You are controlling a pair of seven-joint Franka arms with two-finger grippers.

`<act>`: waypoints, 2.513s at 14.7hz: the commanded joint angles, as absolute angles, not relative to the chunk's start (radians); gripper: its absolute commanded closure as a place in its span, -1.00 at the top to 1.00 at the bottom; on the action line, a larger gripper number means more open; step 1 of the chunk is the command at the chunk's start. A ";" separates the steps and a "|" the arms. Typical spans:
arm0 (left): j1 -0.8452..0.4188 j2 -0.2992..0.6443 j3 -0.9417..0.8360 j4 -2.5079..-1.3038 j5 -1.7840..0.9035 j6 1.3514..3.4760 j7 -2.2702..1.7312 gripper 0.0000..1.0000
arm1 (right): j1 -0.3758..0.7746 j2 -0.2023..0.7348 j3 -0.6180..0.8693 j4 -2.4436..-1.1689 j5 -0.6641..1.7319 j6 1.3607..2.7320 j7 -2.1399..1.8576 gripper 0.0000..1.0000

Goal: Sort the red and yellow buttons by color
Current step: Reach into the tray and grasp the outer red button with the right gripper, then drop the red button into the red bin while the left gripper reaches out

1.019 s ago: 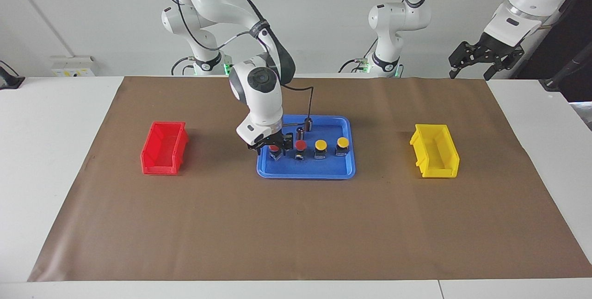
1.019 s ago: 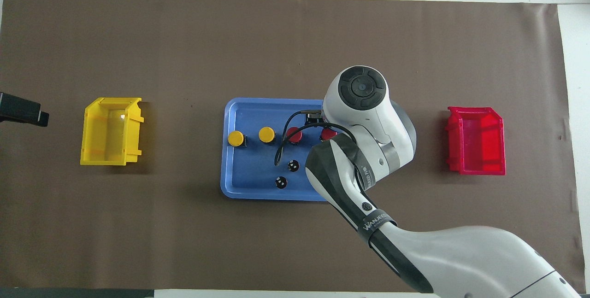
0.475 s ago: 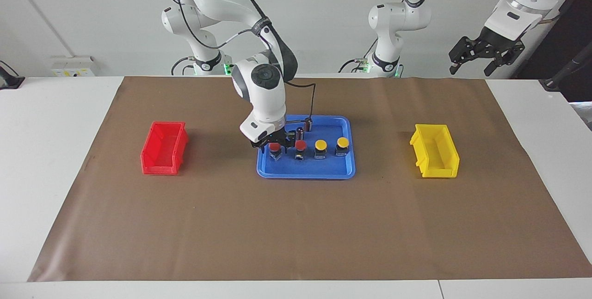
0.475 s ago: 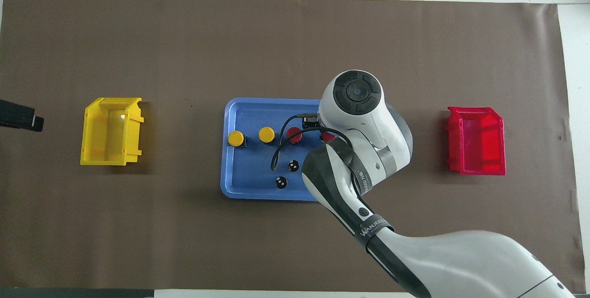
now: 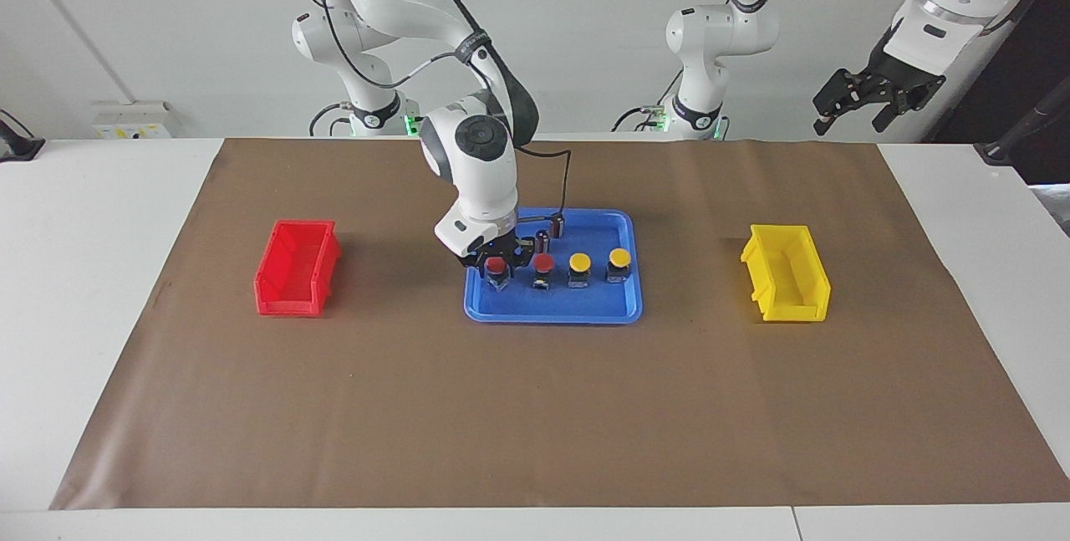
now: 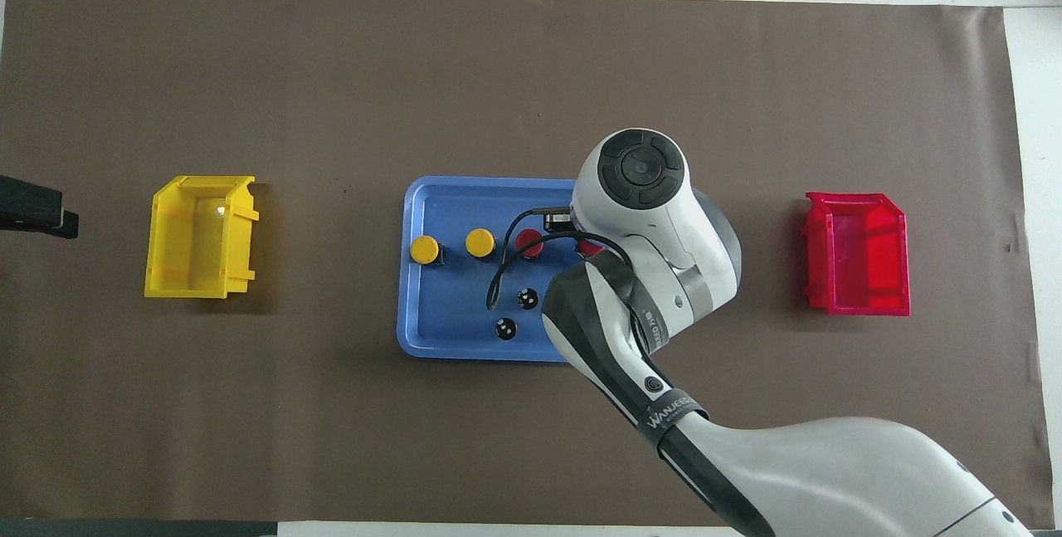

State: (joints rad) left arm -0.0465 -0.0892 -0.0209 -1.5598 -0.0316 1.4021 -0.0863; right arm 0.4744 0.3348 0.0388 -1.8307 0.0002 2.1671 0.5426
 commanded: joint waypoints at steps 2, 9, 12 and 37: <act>-0.037 -0.120 -0.028 -1.595 -0.017 1.413 -0.031 1.00 | 0.472 0.301 0.046 -1.873 0.018 2.172 0.537 -0.14; -0.035 -0.120 -0.028 -1.595 -0.017 1.414 -0.034 1.00 | 0.451 0.305 0.048 -1.807 0.025 2.126 0.535 -0.56; -0.034 -0.120 -0.028 -1.597 -0.017 1.416 -0.034 1.00 | 0.393 0.308 0.048 -1.686 0.067 1.998 0.493 -0.56; -0.511 0.124 -0.069 -2.088 -0.018 2.281 -0.673 0.48 | -0.112 0.083 0.038 -1.960 -0.044 1.912 -0.265 -0.55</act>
